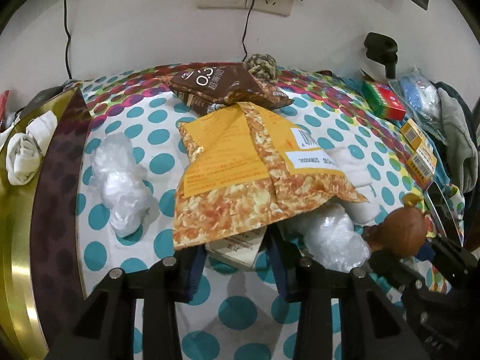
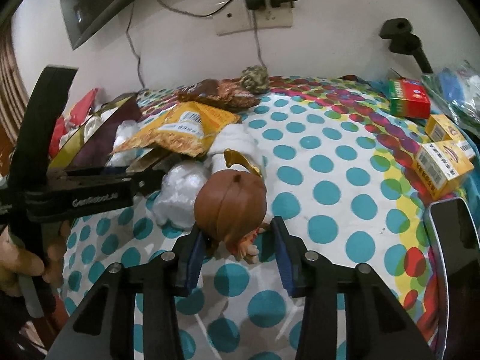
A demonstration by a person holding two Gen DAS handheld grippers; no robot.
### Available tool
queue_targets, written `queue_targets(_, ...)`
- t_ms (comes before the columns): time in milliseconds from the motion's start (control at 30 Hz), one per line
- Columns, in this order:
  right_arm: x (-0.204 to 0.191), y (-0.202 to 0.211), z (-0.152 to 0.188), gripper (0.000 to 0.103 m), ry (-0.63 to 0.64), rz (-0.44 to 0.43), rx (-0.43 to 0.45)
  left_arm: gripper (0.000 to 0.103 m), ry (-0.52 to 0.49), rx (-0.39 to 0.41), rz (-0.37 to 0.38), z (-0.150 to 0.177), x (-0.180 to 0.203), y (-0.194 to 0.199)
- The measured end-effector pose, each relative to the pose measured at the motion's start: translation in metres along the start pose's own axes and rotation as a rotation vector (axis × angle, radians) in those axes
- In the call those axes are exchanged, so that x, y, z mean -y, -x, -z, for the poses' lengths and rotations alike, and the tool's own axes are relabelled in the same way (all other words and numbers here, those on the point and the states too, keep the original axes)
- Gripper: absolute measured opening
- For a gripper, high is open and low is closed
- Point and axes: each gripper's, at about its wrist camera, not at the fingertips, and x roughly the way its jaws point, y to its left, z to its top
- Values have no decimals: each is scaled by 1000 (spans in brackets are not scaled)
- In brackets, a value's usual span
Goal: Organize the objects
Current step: 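Grasp the small cream box with the left tool and lift it out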
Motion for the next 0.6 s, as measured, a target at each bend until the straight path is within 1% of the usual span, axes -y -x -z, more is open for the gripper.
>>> queue_targets(167,11,-2,-5,40,-42,9,1,35,-12,6,8,3,3,4)
queue_targets(267,12,-3,-6,40,-44,18,0,33,-21,15,5,4,6,9)
queue_targets(300,12,-3,-7,40,-43,20,0,29,-26,17,7,4,7,11)
queue_targets(600,12,-3,-7,40,-42,23,-11,29,-36,26,4,5,10,24)
